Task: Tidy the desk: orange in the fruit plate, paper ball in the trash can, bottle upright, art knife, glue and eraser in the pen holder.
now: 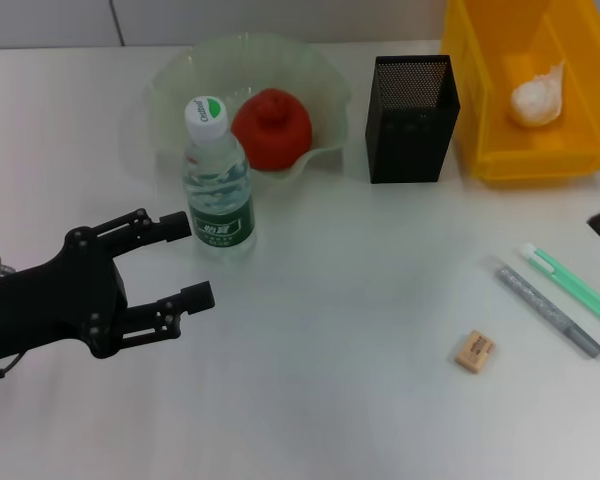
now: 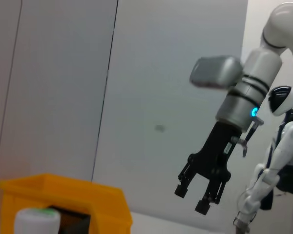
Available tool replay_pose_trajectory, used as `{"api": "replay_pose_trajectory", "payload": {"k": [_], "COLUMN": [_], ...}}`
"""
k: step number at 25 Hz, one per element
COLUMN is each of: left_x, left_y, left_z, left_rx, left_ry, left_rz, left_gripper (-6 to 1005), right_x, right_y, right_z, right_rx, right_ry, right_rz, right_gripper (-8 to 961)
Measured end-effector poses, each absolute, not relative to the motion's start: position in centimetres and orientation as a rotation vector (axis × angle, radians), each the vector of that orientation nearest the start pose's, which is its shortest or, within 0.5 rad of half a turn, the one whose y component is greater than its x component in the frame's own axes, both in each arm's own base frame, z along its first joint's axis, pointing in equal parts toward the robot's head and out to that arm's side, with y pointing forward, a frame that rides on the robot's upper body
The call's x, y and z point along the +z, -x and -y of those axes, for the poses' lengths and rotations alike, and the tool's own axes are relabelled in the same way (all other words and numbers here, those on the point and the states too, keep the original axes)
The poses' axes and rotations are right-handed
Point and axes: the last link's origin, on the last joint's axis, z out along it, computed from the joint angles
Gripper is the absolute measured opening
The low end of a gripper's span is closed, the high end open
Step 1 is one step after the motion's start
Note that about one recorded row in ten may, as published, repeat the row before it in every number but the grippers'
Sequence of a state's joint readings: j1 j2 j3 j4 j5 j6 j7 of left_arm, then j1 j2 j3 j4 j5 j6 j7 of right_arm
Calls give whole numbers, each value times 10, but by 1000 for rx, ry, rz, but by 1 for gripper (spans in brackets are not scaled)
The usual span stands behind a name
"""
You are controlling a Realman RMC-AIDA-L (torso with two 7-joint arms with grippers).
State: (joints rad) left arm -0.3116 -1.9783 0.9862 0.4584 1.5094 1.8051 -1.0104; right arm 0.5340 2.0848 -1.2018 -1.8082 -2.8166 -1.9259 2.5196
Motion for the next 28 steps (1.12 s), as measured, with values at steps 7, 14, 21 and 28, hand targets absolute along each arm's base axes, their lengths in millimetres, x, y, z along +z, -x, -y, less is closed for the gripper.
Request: {"api": "replay_pose_trajectory", "payload": {"k": [7, 14, 21, 28], "left_x": [4, 0, -1, -3], "left_y": [292, 291, 291, 290], "left_z": [-253, -255, -257, -263], "left_rx": [-1055, -1036, -1030, -1008], "left_ry": [2667, 2672, 2669, 2662], "left_rz": [420, 434, 436, 435], "left_gripper": [799, 799, 799, 799], "right_x": [58, 30, 20, 15], "right_y": [-211, -228, -236, -241], "right_z": [-349, -364, -369, -370], "right_rx": [-658, -682, -681, -682], "right_ry": [2373, 2416, 2414, 2410], "right_rz": [-976, -989, -995, -1007], "right_gripper": [842, 823, 754, 685]}}
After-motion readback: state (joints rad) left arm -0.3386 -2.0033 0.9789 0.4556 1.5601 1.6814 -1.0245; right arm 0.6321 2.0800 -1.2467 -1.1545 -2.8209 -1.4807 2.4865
